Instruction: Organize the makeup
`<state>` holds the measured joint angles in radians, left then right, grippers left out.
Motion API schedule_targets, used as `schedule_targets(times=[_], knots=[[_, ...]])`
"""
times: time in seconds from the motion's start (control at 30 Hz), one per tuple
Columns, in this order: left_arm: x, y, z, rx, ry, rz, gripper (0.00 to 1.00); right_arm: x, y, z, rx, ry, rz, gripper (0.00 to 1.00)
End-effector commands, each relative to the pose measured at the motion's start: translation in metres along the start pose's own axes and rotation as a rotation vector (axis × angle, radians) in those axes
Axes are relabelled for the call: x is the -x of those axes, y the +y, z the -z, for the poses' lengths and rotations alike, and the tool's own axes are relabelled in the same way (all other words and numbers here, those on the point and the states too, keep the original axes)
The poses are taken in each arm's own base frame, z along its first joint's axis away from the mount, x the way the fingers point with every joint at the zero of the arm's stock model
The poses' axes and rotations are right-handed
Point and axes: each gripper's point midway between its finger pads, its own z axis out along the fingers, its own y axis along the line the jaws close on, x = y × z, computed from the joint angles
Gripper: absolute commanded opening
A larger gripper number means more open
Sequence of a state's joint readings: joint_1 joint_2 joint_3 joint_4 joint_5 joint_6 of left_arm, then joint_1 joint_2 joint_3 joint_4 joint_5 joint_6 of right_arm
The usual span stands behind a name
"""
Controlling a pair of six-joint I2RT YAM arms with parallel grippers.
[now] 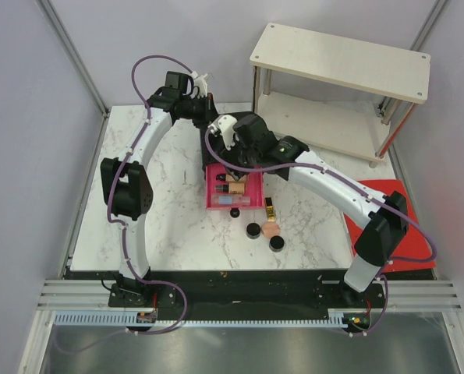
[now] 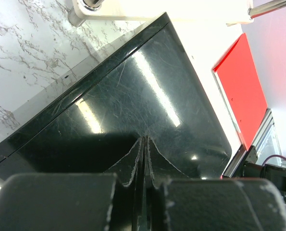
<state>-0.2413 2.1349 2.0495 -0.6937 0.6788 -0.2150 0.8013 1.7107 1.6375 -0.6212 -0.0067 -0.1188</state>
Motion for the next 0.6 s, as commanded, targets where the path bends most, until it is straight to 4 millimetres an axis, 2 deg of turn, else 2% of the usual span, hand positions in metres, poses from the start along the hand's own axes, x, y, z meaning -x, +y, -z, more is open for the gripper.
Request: schedule_targets(times=[0.0, 0.07, 0.17, 0.37, 0.5, 0.57], knots=[[-0.073, 0.065, -0.016, 0.184, 0.226, 0.123, 0.07, 0.007, 0.022, 0.02, 0.069, 0.068, -0.255, 0.57], [-0.074, 0.065, -0.015, 0.184, 0.226, 0.122, 0.07, -0.001, 0.03, 0.023, 0.085, 0.135, -0.326, 0.57], [-0.073, 0.065, -0.015, 0.183, 0.227, 0.117, 0.07, -0.025, 0.045, 0.021, 0.135, 0.254, -0.369, 0.58], [-0.075, 0.062, -0.011, 0.184, 0.23, 0.123, 0.07, -0.047, 0.05, 0.04, 0.128, 0.295, -0.389, 0.58], [-0.075, 0.06, -0.009, 0.189, 0.23, 0.138, 0.07, -0.069, 0.053, 0.048, 0.124, 0.342, -0.404, 0.56], [-0.077, 0.058, -0.008, 0.188, 0.233, 0.144, 0.07, -0.072, 0.055, 0.051, 0.134, 0.341, -0.411, 0.54]])
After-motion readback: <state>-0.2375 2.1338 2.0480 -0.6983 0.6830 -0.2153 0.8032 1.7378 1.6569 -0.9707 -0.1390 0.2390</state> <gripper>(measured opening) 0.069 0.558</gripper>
